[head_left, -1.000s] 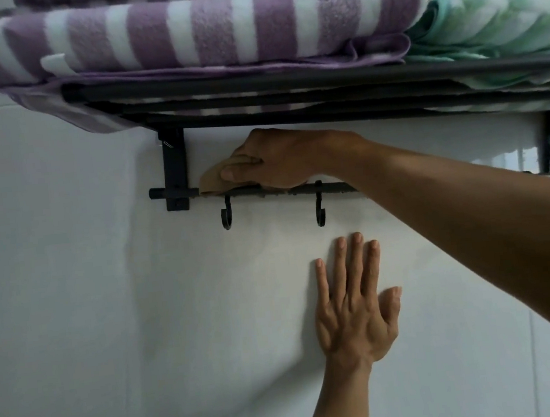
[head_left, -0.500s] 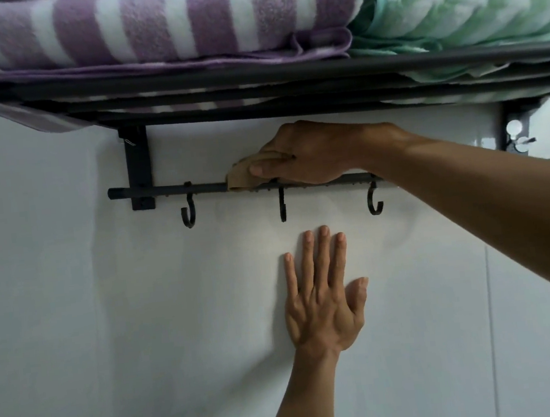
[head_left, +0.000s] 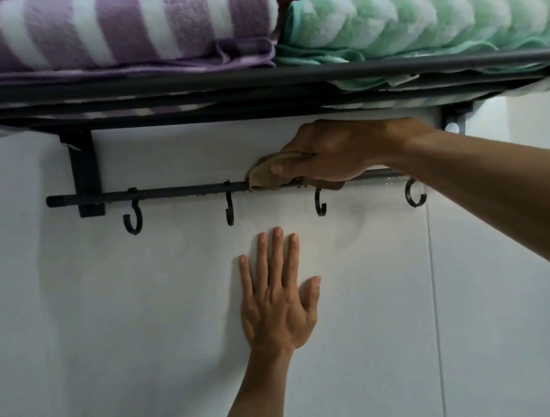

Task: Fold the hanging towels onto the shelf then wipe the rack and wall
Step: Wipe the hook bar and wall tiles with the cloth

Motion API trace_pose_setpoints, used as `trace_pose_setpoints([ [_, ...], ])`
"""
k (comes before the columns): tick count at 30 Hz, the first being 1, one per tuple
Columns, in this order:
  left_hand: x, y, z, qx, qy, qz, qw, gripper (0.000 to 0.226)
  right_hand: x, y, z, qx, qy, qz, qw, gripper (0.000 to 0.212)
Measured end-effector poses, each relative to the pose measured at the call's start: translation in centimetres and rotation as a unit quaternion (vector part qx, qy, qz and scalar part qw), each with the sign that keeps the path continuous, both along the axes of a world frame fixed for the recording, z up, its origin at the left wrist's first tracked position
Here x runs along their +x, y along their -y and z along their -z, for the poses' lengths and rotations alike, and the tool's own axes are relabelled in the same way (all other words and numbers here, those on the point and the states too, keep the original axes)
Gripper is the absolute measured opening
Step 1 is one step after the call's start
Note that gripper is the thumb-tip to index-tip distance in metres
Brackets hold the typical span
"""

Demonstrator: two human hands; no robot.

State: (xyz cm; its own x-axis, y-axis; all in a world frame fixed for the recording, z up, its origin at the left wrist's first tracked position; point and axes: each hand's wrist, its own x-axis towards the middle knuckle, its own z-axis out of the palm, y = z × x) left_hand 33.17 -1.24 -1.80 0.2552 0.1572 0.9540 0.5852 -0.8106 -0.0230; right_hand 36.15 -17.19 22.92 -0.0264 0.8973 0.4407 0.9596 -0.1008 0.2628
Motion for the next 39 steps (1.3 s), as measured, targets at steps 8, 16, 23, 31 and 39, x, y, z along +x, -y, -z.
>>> trace_pose_setpoints([
  [8, 0.0, -0.1, 0.0, 0.018, 0.006, 0.005, 1.000, 0.073, 3.2, 4.2, 0.1, 0.009, -0.038, 0.051, 0.998, 0.046],
  [16, 0.0, 0.1, -0.1, 0.034, 0.010, -0.008, 0.999, 0.072, 6.8, 8.7, 0.6, 0.015, -0.080, 0.080, 0.994, 0.045],
  [23, 0.2, 0.4, -0.1, 0.029, 0.015, -0.012, 0.999, 0.073, 10.0, 11.6, 0.9, 0.026, -0.108, 0.106, 0.988, 0.047],
  [31, 0.2, 0.3, -0.1, 0.018, 0.009, -0.011, 1.000, 0.073, 11.1, 13.5, 1.5, 0.078, -0.106, 0.141, 0.981, 0.046],
  [39, 0.2, 0.4, -0.2, 0.012, 0.006, -0.012, 1.000, 0.073, 11.9, 15.0, 4.9, 0.230, -0.130, 0.107, 0.958, 0.039],
])
